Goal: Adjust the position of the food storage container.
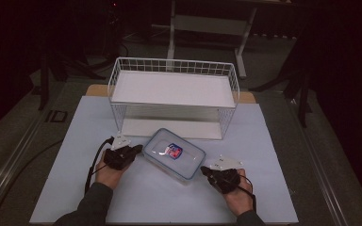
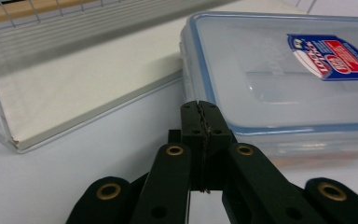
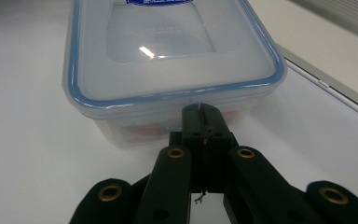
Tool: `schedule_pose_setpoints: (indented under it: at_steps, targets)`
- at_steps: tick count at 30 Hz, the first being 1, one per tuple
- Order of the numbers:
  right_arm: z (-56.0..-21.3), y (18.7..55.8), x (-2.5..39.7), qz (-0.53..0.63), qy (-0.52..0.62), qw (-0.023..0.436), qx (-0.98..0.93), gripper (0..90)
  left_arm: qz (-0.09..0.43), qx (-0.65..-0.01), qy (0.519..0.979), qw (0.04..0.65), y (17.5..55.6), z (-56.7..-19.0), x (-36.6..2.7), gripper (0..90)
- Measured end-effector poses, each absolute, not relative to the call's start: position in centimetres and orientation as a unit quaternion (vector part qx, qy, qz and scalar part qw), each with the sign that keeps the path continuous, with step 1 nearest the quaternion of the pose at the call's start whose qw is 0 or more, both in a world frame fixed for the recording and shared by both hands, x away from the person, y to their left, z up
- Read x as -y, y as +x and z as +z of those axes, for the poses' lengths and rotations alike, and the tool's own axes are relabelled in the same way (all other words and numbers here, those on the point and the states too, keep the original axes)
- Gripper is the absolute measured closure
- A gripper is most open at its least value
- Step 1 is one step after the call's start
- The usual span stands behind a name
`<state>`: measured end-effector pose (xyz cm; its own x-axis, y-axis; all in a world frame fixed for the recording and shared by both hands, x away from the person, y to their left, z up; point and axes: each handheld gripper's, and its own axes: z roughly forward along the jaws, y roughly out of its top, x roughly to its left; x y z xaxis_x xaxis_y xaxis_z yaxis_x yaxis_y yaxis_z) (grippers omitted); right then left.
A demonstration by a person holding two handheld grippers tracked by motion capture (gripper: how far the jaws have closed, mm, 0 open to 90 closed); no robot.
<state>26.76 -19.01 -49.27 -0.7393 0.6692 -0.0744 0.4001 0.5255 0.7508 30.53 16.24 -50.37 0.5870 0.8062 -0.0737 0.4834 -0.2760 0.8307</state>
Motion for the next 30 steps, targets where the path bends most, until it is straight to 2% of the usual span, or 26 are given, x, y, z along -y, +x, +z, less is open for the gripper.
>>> schedule_pose_setpoints:
  at_steps: [7,9,11,15,19,23,26,30]
  targets:
    - [-49.2,27.5,19.5,0.365,0.332,0.193,-0.848,89.8,0.17,-0.396,0.78,0.453,29.3,-50.0,-15.7,90.0]
    - [-49.2,27.8,19.7,0.365,0.339,0.194,-0.845,89.8,0.116,-0.365,0.795,0.47,29.0,-49.8,-14.9,89.9]
    - [-49.3,28.2,19.7,0.365,0.335,0.193,-0.847,89.8,0.148,-0.323,0.824,0.442,28.1,-49.7,-12.7,89.8]
    - [-49.3,28.2,19.5,0.362,0.336,0.2,-0.846,89.8,0.158,-0.306,0.83,0.439,27.9,-49.0,-11.3,89.8]
    - [-49.3,28.2,19.6,0.365,0.335,0.195,-0.847,89.8,0.177,-0.321,0.821,0.438,28.3,-48.8,-12.4,89.8]
    - [-49.3,28.2,19.6,0.367,0.334,0.194,-0.846,89.8,0.213,-0.365,0.799,0.428,29.8,-48.8,-14.4,89.8]
    - [-49.3,28.1,19.6,0.369,0.339,0.189,-0.844,89.8,0.216,-0.403,0.786,0.416,31.4,-49.4,-15.4,89.8]
    - [-49.3,28.0,19.6,0.369,0.339,0.186,-0.845,89.8,0.206,-0.407,0.799,0.392,32.5,-50.7,-14.9,89.7]
